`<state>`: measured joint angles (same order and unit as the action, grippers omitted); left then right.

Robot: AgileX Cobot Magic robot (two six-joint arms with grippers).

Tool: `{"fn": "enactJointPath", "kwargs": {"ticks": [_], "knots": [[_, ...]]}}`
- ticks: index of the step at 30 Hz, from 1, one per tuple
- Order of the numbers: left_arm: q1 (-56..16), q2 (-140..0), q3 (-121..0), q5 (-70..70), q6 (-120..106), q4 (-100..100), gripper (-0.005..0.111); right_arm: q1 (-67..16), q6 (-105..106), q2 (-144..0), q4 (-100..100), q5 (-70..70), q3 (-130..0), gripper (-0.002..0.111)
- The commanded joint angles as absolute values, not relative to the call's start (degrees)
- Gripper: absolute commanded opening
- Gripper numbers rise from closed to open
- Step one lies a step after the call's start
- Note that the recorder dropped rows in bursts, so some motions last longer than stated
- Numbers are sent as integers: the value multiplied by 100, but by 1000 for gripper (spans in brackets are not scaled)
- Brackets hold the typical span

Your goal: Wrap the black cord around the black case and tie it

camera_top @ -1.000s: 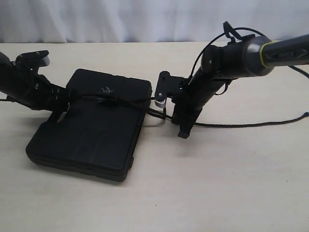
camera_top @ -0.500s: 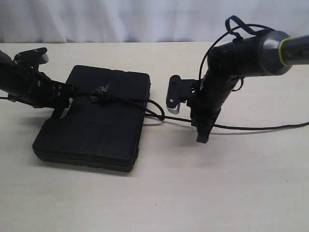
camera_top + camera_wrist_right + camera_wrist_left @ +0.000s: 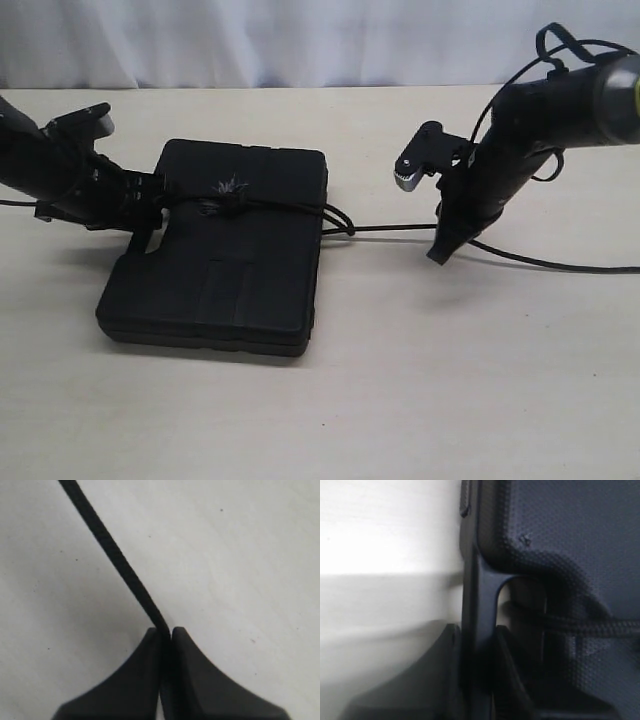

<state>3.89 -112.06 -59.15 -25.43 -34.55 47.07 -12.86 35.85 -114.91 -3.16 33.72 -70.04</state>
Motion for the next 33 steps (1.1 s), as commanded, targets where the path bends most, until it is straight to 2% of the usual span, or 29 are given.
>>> {"fn": "enactJointPath", "kwargs": {"ticks": [1,10,14,17,20,23,26,30,33], "knots": [[544,-10984,-5944,-1812,-3268,4749,0,-985,3039,-11468,-1306,3509,-6859,4],[544,-10995,-5944,-1843,-3252,4913,0,-985,1443,-11610,-2170,3120,-6761,4],[533,-10995,-5944,-1843,-3252,4937,0,-985,1366,-11610,-2184,3001,-6761,4],[533,-10995,-5944,-1786,-3266,4937,8,-985,1366,-11610,-2184,3001,-6761,4],[533,-10995,-5944,-1749,-3266,4922,22,-1009,1366,-11610,-2184,3001,-6761,5],[533,-10995,-5944,-1749,-3266,4912,36,-1009,1187,-11610,-2169,2960,-6798,13],[533,-10995,-6024,-1782,-3277,4912,45,-1009,524,-11610,-2144,2971,-6865,30],[533,-10895,-6449,-2379,-3277,4826,47,-1009,0,-11579,-1999,3755,-7295,52],[533,-10737,-6753,-2938,-3277,4825,47,-1009,0,-11528,-1852,4663,-7706,61]]}}
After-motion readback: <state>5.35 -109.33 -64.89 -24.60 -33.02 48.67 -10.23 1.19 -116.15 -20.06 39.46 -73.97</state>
